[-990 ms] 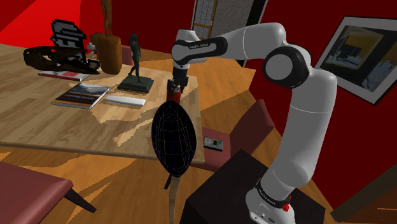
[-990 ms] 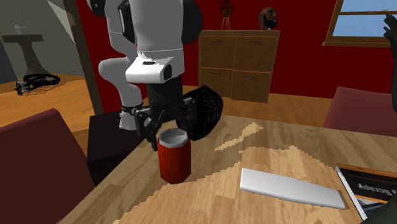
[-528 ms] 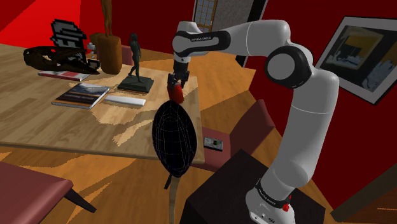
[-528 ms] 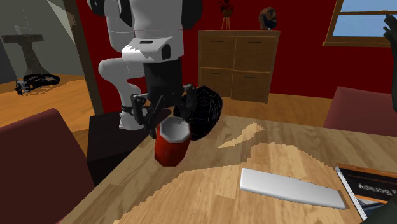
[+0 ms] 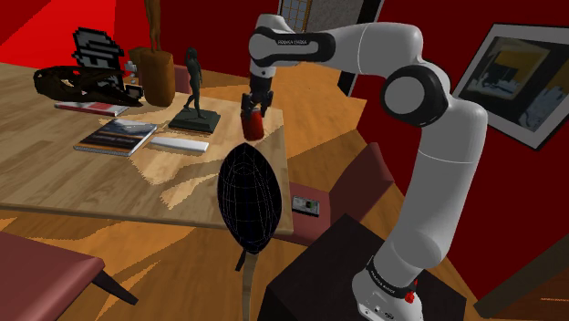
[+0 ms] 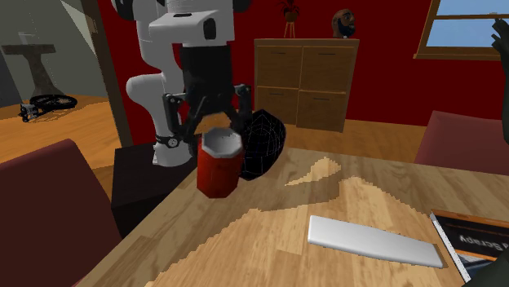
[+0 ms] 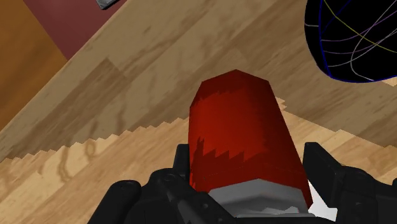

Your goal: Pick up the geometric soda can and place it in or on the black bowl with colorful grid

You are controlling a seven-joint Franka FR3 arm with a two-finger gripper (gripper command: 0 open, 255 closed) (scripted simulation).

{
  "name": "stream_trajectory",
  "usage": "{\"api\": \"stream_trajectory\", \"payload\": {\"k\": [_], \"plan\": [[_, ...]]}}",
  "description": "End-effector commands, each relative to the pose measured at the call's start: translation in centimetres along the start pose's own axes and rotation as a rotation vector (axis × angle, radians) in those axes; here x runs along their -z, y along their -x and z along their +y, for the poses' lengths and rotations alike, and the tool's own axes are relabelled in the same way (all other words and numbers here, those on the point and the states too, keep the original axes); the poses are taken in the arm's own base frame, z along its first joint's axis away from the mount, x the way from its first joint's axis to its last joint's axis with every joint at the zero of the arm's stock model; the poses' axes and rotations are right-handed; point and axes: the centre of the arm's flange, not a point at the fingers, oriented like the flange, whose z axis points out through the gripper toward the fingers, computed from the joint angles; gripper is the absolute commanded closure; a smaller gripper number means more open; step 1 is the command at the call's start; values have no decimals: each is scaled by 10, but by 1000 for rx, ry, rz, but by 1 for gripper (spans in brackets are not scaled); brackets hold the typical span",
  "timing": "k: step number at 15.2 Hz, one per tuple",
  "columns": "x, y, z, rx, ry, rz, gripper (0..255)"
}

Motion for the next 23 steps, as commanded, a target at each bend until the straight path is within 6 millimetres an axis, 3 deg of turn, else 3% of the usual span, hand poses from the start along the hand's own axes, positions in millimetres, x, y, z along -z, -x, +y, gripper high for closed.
{"api": "stream_trajectory", "payload": {"k": [1,17,23], "plan": [[11,-1,-1,0,0,0,255],[91,-3,-2,0,0,0,255],[100,52,-58,0,0,0,255]]}}
